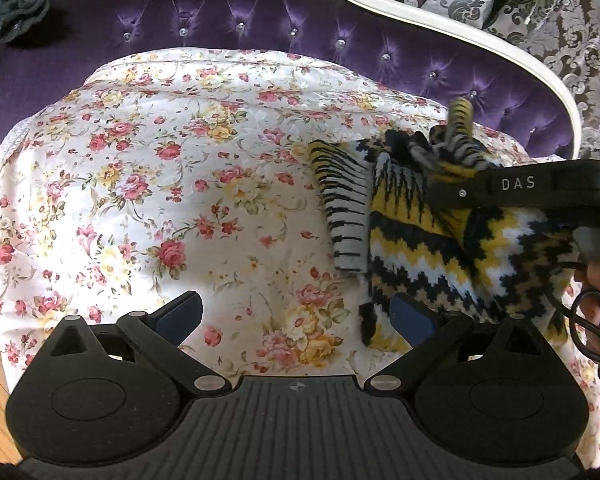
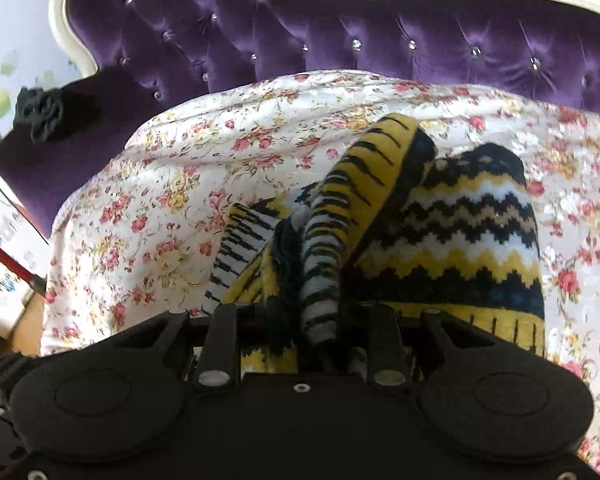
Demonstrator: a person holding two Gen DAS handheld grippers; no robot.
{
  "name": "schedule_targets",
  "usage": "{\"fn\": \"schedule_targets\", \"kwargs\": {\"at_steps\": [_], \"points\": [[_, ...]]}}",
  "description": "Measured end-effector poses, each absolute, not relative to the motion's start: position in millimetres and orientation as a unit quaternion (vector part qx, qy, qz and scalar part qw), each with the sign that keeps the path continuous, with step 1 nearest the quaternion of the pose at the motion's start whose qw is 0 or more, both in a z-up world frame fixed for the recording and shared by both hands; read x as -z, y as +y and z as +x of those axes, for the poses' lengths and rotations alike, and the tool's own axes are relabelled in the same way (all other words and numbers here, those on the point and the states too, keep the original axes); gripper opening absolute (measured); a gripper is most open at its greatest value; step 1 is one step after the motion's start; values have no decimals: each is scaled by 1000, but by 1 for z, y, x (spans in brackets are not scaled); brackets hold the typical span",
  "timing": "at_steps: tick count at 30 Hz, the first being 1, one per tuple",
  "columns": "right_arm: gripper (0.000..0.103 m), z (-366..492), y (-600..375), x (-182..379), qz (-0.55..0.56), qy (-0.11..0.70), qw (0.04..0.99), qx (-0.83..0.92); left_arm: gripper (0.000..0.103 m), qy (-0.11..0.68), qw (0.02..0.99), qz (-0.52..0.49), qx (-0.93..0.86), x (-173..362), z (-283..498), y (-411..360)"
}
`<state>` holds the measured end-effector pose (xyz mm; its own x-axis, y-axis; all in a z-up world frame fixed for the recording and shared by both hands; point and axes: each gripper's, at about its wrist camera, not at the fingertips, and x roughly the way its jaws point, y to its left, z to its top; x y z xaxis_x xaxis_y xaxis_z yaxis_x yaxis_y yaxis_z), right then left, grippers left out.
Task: Fold small clothes
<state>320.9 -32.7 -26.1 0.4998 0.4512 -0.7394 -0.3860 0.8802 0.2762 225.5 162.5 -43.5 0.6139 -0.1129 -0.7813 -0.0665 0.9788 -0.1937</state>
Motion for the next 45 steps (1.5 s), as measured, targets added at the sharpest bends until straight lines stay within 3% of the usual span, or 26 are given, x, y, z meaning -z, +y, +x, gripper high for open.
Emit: {"fn": "schedule_targets", "kwargs": {"at_steps": [3, 11, 18, 24, 26, 39, 40, 41, 42, 45], "points": [[56, 321, -31, 20, 50, 426, 862, -271, 101, 437, 894, -97, 15, 40, 227, 162], [60, 307, -68, -10, 126, 366, 872, -300, 101, 415, 906, -81, 22, 14, 239, 165], [66, 262, -85, -7, 23, 334, 902, -273, 101, 405, 901, -137, 74, -6, 271, 157], [71, 218, -74, 7, -46, 292, 910, -291, 99, 444, 873, -172, 105, 6, 300, 138], [74, 204, -72, 10, -70, 274, 910, -303, 92, 455, 865, -175, 116, 12, 304, 133], [74, 187, -31, 39, -187, 226, 902, -317, 92, 495, 838, -185, 132, 39, 330, 111], [74, 187, -30, 41, -192, 222, 903, -315, 88, 495, 838, -187, 133, 40, 332, 110], [73, 187, -29, 42, -195, 220, 903, -313, 75, 491, 839, -190, 138, 41, 333, 108], [72, 188, -28, 44, -200, 220, 903, -310, 69, 486, 840, -192, 146, 41, 334, 106], [56, 188, -29, 47, -208, 218, 904, -303, 29, 473, 852, -182, 135, 40, 335, 100]]}}
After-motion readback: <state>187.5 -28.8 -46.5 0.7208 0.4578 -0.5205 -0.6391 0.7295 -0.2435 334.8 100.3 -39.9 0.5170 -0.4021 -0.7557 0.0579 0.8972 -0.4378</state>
